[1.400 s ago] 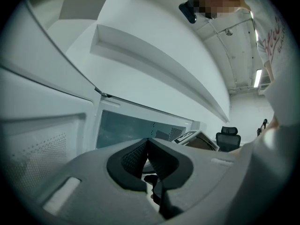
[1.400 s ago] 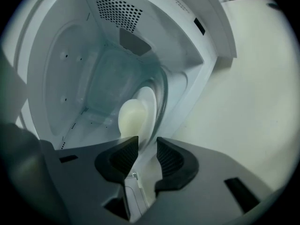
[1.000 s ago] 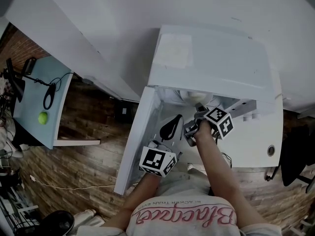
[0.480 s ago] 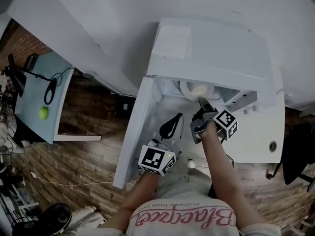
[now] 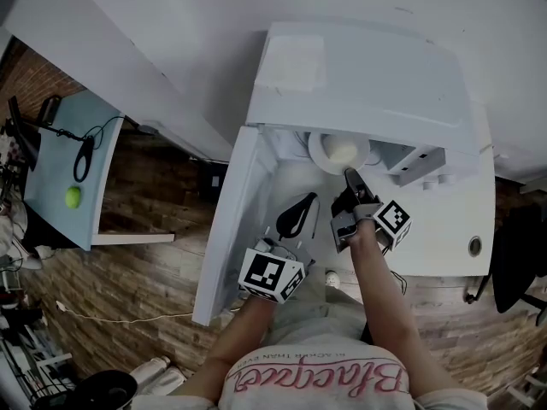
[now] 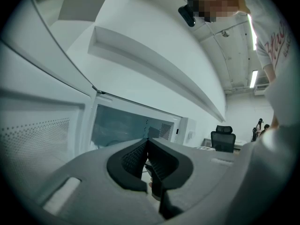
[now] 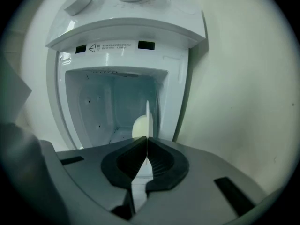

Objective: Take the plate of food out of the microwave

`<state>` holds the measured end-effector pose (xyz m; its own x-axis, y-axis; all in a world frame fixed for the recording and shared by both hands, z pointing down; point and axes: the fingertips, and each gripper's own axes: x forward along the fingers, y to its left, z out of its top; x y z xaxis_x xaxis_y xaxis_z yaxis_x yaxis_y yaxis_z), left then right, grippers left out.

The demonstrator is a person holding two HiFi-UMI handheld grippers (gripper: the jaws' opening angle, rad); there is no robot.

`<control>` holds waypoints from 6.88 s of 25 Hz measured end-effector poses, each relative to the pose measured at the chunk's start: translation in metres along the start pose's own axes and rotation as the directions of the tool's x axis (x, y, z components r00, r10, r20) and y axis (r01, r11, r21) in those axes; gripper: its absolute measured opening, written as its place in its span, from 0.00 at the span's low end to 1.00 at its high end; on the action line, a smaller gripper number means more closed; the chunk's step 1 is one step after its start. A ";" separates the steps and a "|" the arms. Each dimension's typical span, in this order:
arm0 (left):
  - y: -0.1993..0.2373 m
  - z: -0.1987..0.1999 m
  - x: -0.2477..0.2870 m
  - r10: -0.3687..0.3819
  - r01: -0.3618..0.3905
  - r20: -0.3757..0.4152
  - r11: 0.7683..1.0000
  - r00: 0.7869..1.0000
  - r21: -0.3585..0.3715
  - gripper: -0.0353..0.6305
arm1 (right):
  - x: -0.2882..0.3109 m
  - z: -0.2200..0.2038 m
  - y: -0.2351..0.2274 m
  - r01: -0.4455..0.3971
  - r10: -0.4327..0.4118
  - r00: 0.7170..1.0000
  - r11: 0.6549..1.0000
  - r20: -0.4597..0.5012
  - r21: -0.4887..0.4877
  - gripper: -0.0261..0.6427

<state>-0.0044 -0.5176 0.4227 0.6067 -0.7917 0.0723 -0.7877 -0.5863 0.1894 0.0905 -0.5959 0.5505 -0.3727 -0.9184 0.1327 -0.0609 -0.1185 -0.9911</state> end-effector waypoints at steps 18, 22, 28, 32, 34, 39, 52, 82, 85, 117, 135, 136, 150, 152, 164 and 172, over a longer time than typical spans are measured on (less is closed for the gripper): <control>0.008 -0.006 -0.001 0.017 -0.017 -0.008 1.000 1.000 -0.011 0.06 | 0.021 -0.012 -0.004 0.044 -0.046 0.995 0.999 -0.084 -0.025 0.14; 0.008 -0.005 -0.001 0.018 -0.018 -0.009 1.000 1.000 -0.012 0.06 | 0.023 -0.013 -0.002 0.057 -0.057 0.995 0.998 -0.084 -0.006 0.08; 0.006 -0.005 -0.003 0.017 -0.017 -0.010 1.000 1.000 -0.004 0.06 | 0.018 -0.011 -0.004 0.045 -0.043 0.997 0.999 -0.063 0.029 0.07; 0.002 -0.005 -0.007 0.019 -0.019 -0.006 1.000 1.000 -0.004 0.06 | 0.014 -0.011 -0.003 0.036 -0.035 0.998 0.999 -0.057 0.027 0.07; 0.000 -0.006 -0.009 0.018 -0.018 -0.005 1.000 1.000 -0.002 0.06 | 0.011 -0.012 -0.003 0.032 -0.031 0.998 0.999 -0.058 0.024 0.07; -0.004 -0.006 -0.013 0.017 -0.017 -0.002 1.000 1.000 -0.005 0.06 | 0.005 -0.015 -0.002 0.025 -0.024 0.998 1.000 -0.063 0.015 0.07; -0.024 -0.009 -0.025 0.002 -0.002 0.008 1.000 1.000 0.002 0.06 | -0.023 -0.016 0.001 0.005 -0.004 0.998 1.000 -0.062 0.016 0.07; -0.074 -0.009 -0.077 -0.009 0.007 0.040 0.999 0.999 0.053 0.06 | -0.100 -0.036 0.021 -0.042 0.040 0.996 0.999 -0.085 -0.025 0.07; -0.080 -0.007 -0.079 -0.008 0.005 0.047 0.998 0.999 0.061 0.06 | -0.108 -0.038 0.024 -0.048 0.047 0.995 0.999 -0.082 -0.008 0.07; -0.086 0.020 -0.090 0.032 -0.036 0.104 0.999 0.994 0.039 0.06 | -0.178 -0.045 0.083 -0.078 0.076 0.994 0.997 -0.083 -0.015 0.07; -0.069 0.066 -0.077 0.014 -0.023 0.141 0.997 0.990 0.069 0.06 | -0.177 -0.049 0.141 -0.110 0.111 0.993 0.993 0.029 -0.043 0.07; -0.068 0.069 -0.077 0.009 -0.020 0.141 0.997 0.990 0.073 0.06 | -0.175 -0.050 0.144 -0.114 0.115 0.993 0.993 0.031 -0.042 0.07; -0.061 0.099 -0.077 -0.038 0.020 0.172 0.994 0.984 0.110 0.06 | -0.162 -0.054 0.175 -0.152 0.154 0.987 0.987 0.037 -0.046 0.08; -0.062 0.102 -0.077 -0.045 0.025 0.177 0.993 0.983 0.111 0.06 | -0.163 -0.055 0.176 -0.155 0.157 0.987 0.987 0.035 -0.050 0.08; -0.068 0.117 -0.068 -0.065 0.042 0.210 0.993 0.976 0.108 0.06 | -0.155 -0.049 0.200 -0.195 0.198 0.980 0.978 0.035 -0.073 0.08; -0.071 0.121 -0.059 -0.073 0.050 0.222 0.993 0.972 0.107 0.06 | -0.149 -0.048 0.207 -0.203 0.205 0.979 0.975 0.017 -0.088 0.08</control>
<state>0.0024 -0.4500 0.2863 0.6234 -0.7652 -0.1606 -0.7633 -0.6401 0.0872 0.0891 -0.4651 0.3262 -0.3615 -0.9295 -0.0737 -0.0649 0.1039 -0.9925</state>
